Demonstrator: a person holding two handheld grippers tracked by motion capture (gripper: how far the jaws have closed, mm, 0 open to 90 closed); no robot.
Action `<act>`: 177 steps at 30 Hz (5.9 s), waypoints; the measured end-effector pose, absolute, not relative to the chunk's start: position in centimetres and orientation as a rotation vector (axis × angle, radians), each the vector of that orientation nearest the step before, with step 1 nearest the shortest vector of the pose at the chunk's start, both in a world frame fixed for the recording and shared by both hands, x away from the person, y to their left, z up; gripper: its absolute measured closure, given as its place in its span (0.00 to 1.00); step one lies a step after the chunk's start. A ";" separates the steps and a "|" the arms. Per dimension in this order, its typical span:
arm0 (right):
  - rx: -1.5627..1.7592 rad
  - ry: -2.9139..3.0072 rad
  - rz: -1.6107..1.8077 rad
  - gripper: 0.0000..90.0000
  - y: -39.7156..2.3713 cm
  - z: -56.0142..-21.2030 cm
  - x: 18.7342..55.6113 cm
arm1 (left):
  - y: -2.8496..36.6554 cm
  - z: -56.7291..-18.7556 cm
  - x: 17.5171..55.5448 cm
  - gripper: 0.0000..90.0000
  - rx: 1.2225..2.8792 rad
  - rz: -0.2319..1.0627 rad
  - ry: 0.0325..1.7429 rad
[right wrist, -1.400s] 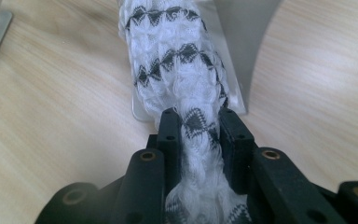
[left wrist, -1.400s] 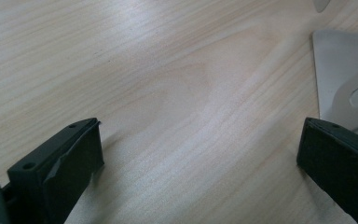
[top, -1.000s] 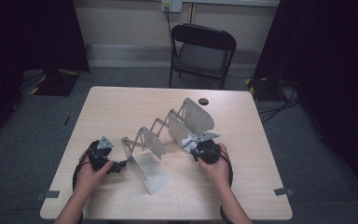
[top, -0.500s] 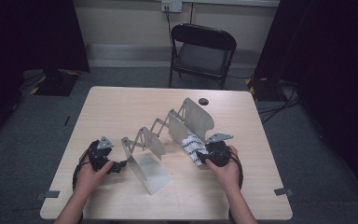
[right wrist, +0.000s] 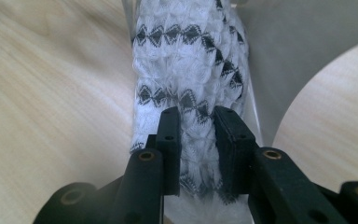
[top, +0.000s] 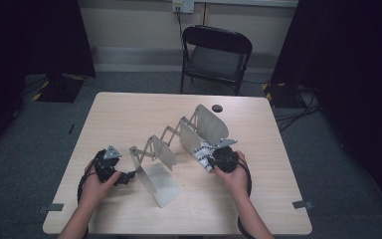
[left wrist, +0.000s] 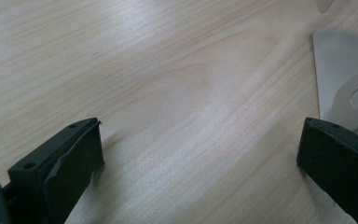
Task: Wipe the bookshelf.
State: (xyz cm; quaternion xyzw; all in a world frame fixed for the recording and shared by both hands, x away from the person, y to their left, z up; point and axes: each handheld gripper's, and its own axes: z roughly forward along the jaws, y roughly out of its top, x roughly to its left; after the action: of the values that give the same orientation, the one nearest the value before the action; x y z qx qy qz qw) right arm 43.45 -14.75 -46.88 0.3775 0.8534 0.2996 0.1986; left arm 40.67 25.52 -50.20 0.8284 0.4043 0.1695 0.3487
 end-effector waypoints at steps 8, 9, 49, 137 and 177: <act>1.079 2.401 0.866 0.81 -14.9 -47.0 44.2 | 25.5 -50.2 40.7 0.00 2.147 0.439 1.048; 1.079 2.401 0.866 0.81 -14.9 -47.0 44.2 | 25.5 -50.2 40.7 0.00 2.147 0.439 1.048; 1.167 2.376 0.923 0.65 -14.3 -47.8 44.7 | 25.5 -50.2 40.7 0.00 2.148 0.440 1.048; 1.050 2.433 1.027 0.83 -14.7 -46.8 42.6 | 25.5 -50.2 40.7 0.00 2.148 0.442 1.043; 1.006 2.313 1.131 0.83 -14.2 -40.1 43.6 | 25.5 -50.2 40.7 0.00 2.146 0.441 1.045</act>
State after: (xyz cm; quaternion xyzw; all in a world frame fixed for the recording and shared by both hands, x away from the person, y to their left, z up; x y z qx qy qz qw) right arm 43.63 -14.20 -40.13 0.3574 0.8220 0.4018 0.1874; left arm 40.66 25.50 -50.20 0.8283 0.4034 0.1703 0.3496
